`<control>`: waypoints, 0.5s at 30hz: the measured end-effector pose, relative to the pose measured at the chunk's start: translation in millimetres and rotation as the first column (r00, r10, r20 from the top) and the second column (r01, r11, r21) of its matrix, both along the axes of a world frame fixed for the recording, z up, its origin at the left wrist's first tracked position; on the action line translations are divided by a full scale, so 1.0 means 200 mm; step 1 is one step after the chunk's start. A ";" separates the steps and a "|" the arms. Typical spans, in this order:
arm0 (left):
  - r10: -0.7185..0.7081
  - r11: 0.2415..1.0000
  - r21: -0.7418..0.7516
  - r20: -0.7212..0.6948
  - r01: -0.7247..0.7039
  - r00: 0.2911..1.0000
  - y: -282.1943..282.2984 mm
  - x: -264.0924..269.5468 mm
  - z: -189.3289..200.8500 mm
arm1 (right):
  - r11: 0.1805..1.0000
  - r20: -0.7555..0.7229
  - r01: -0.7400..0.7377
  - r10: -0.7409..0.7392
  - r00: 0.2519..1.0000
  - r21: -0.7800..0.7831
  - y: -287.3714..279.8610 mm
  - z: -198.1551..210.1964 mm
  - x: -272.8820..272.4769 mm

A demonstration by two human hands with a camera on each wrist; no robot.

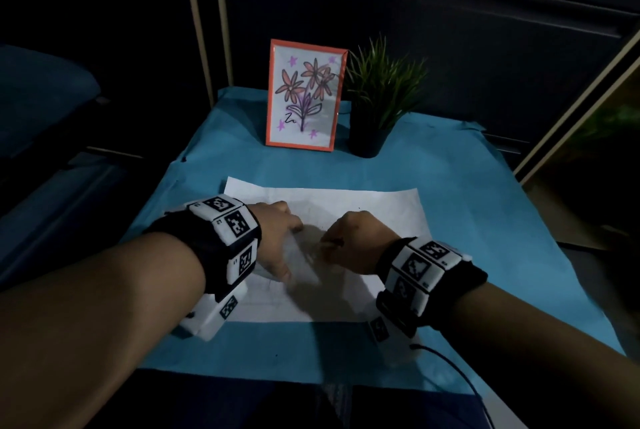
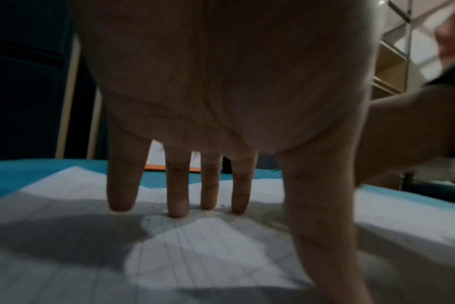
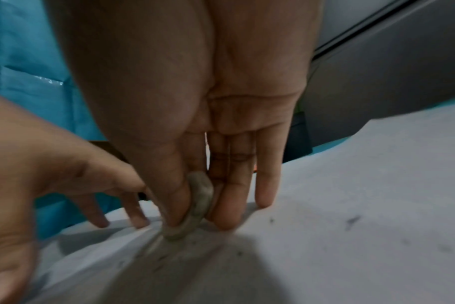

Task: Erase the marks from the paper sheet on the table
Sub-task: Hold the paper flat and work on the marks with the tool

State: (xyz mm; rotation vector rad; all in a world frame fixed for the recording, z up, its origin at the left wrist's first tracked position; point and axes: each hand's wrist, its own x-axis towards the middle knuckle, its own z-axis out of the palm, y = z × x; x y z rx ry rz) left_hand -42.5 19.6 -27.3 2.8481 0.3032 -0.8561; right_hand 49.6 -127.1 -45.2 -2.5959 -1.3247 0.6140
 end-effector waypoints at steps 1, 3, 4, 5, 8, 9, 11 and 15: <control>0.000 1.000 0.019 0.000 0.000 1.000 0.00 0.01 0.00 | 1.000 0.006 0.023 -0.023 1.000 -0.001 0.01 0.00 0.03; -0.009 0.998 0.061 0.013 0.008 1.000 -0.01 0.04 0.00 | 0.997 0.029 0.079 -0.080 0.996 0.014 0.03 0.01 0.08; -0.014 0.997 0.078 0.021 0.012 1.000 -0.02 0.04 -0.01 | 0.995 0.035 0.093 -0.094 0.995 0.027 0.04 0.01 0.08; -0.018 0.996 0.089 0.026 0.016 1.000 -0.03 0.05 -0.02 | 0.995 0.037 0.087 -0.089 0.995 0.038 0.04 0.01 0.08; -0.009 0.997 0.077 0.019 0.007 1.000 -0.01 0.06 -0.04 | 0.999 0.020 -0.036 0.035 0.999 0.016 0.01 -0.02 0.00; 0.006 0.998 0.059 0.017 -0.007 1.000 0.00 0.06 -0.05 | 0.997 0.007 -0.075 0.075 0.997 0.002 0.00 -0.02 -0.02; 0.024 0.999 0.037 0.019 -0.025 1.000 0.02 0.05 -0.05 | 0.997 -0.011 -0.080 0.080 0.997 -0.004 0.01 -0.01 0.00; 0.021 0.999 0.031 0.045 -0.022 0.999 0.04 0.03 -0.06 | 0.999 0.054 0.046 -0.046 0.997 0.005 0.07 0.01 0.15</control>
